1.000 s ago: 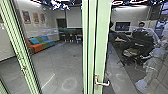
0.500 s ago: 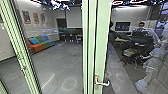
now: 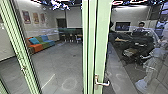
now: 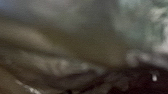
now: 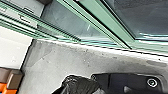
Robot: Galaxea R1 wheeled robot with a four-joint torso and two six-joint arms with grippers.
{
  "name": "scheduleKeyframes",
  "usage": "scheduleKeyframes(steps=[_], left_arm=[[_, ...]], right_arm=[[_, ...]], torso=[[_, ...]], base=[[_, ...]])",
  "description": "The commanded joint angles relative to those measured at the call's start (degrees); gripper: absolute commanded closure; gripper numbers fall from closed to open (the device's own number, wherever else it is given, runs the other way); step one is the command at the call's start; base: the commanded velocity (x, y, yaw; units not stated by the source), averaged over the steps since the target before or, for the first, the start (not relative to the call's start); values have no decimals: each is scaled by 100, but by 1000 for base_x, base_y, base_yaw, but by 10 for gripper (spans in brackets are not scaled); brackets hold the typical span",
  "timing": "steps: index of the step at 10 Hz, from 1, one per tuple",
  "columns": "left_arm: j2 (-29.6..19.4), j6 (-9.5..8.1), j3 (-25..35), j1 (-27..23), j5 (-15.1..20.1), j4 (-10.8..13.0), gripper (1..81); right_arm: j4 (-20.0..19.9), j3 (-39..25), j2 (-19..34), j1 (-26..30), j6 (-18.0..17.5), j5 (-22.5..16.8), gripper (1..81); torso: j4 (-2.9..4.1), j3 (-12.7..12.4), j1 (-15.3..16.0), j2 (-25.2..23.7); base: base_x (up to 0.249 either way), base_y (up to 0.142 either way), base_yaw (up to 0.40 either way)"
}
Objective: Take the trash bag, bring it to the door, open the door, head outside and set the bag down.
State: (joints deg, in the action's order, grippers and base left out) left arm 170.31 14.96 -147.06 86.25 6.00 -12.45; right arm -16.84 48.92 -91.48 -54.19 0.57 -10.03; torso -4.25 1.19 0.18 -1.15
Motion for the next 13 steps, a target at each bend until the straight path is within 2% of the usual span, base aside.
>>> scheduleKeyframes(steps=[1,4,6,7,9,10,11,13], left_arm=[[29,34,53,-270,420,-47,811],[29,34,46,-270,411,-47,811],[29,34,46,-270,411,-47,811],[29,25,45,-270,402,-56,811],[29,25,45,-270,402,-56,811],[29,25,45,-270,402,-56,811],[29,25,45,-270,393,-56,811],[29,25,45,-270,376,-56,811]], right_arm=[[-505,116,391,1482,-267,-1351,10],[-505,371,250,2161,-600,-1782,10],[-487,512,74,2460,-883,-1800,10],[-487,608,-100,2617,-1049,-1974,10],[-461,757,-356,2934,-1322,-2029,10],[-443,828,-427,3093,-1411,-2055,10],[-443,925,-550,3304,-1516,-2275,10],[-426,1109,-786,3514,-1639,-2362,10]], torso=[[0,0,0,0],[0,0,0,0],[0,0,0,0],[0,0,0,0],[0,2,0,0],[0,2,0,0],[0,2,2,2],[0,5,2,2]], base=[[0,0,0],[0,0,0],[0,0,0],[0,0,0],[0,0,0],[0,0,0],[0,0,0],[0,0,0]])
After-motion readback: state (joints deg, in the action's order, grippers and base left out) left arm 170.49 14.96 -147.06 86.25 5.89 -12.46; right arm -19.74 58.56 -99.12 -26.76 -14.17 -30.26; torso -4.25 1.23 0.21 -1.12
